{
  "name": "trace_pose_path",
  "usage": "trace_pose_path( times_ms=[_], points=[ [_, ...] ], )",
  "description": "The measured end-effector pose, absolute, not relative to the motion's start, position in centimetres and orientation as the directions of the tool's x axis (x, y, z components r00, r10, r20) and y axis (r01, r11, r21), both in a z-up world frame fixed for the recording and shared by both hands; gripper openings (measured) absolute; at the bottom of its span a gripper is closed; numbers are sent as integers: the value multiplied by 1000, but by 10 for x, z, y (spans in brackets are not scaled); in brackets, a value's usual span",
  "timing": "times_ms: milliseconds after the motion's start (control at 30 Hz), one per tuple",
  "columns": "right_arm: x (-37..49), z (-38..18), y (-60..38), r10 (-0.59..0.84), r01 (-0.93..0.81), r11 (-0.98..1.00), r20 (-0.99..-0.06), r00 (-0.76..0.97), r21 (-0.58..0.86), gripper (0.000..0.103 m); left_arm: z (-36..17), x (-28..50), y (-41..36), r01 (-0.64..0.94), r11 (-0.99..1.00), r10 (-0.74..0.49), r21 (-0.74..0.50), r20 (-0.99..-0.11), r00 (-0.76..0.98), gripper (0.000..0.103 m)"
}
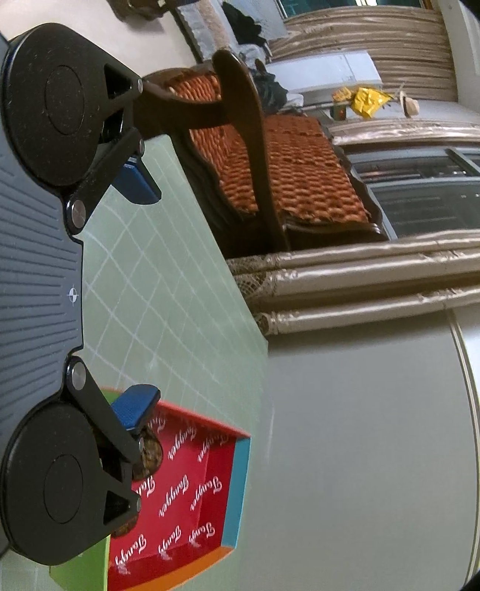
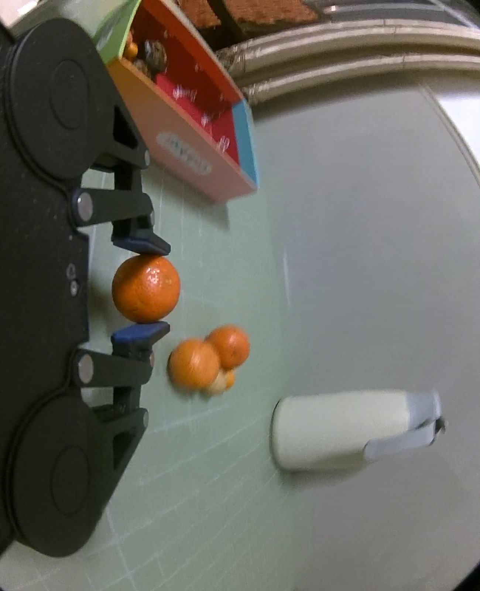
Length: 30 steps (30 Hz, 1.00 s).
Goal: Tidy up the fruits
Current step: 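Close the right tool on the nearest orange in the row, then carry the orange with the right tool into the box and release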
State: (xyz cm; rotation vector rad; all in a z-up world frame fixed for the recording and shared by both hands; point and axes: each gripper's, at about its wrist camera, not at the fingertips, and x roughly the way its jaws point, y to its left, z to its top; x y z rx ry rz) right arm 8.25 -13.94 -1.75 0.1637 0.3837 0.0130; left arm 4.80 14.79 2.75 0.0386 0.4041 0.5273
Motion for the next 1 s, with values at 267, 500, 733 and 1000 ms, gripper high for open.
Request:
trace_pose_path(
  times_ms=[267,500,733,1000],
  points=[
    [79,-2,-108,176,-137,979,-280,944,151,38,23,38,174,-531,838,535,128,-390,750,103],
    [80,4,-84,277,-246,958,-249,928,148,38,20,28,197,-579,808,566,107,-411,714,103],
    [82,8,-58,373,-351,927,-241,896,129,38,17,20,211,-604,790,588,107,-415,695,103],
    [84,6,-31,397,-397,916,-252,883,54,38,17,16,218,-610,786,591,105,-420,689,103]
  ],
)
